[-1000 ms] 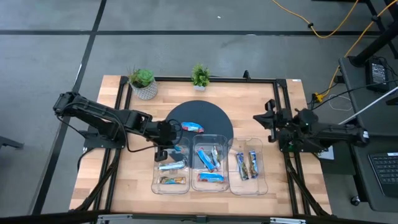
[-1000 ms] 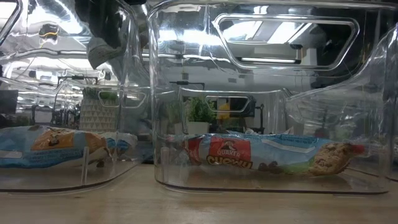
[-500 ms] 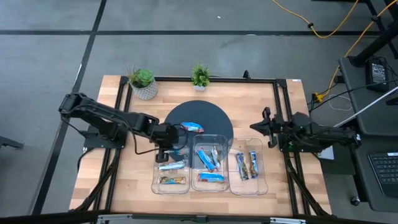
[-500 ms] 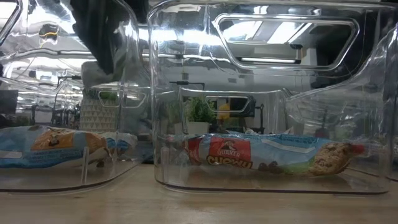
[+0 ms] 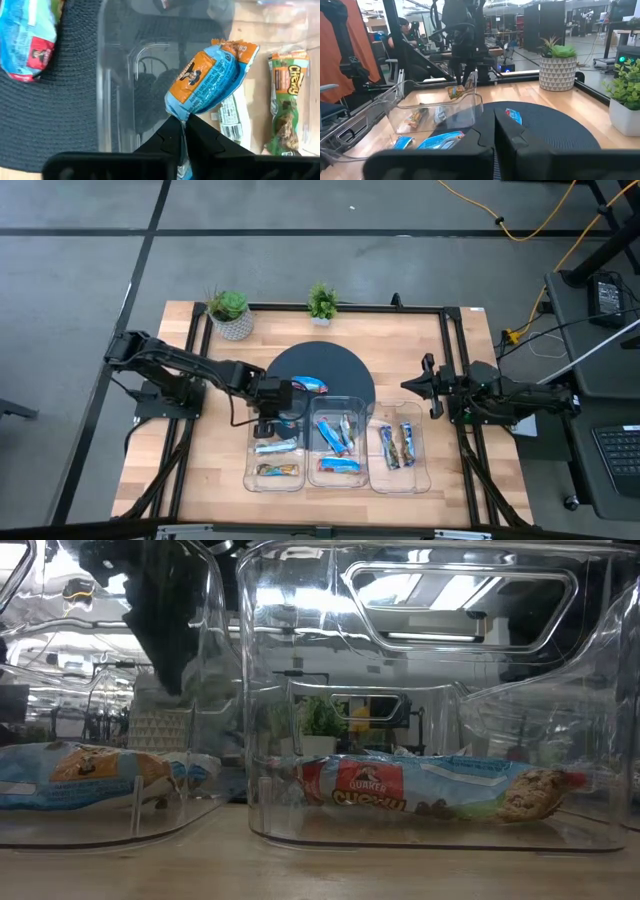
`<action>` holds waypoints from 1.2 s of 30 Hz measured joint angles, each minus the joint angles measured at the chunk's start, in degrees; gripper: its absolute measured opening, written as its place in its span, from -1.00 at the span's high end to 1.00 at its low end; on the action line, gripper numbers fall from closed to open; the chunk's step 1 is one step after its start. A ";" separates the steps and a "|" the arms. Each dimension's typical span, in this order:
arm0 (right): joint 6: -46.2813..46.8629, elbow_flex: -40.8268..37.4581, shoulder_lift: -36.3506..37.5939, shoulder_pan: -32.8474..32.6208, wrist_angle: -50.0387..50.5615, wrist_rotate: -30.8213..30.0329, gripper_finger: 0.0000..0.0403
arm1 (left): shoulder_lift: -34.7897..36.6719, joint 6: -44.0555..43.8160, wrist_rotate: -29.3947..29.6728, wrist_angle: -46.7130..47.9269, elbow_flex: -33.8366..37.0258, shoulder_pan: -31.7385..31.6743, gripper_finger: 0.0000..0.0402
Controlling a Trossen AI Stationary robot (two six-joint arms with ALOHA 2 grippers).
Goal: Pick and place Granola Bars by type
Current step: Put the orange granola bar into the left transparent bin, then put the red granola bar into the middle transparent bin
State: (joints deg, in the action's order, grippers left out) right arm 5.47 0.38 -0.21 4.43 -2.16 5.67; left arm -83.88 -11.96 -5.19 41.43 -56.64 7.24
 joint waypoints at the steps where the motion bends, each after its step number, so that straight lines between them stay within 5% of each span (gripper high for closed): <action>1: 0.03 0.00 0.00 0.00 -0.01 0.01 0.98 | -0.21 0.17 -0.09 -0.02 0.00 0.08 0.87; 8: 0.04 0.00 0.00 0.00 -0.04 0.39 0.97 | -0.21 0.21 -0.32 0.30 -0.20 0.27 0.55; 15: 0.05 0.00 -0.02 0.00 -0.06 0.39 0.97 | 0.93 4.86 1.05 5.36 -7.84 -0.49 0.30; 29: -0.10 0.00 -0.02 0.00 -0.06 0.01 0.96 | 1.45 18.77 8.99 12.77 -26.99 -9.73 0.25; 36: 0.33 0.00 -0.02 0.00 -0.06 -0.02 0.96 | 1.45 23.03 9.43 12.78 -31.13 -14.93 0.16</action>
State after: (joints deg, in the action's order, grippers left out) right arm 5.80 0.38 -0.23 4.43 -2.22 5.66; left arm -82.43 11.06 4.24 54.20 -87.77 -7.69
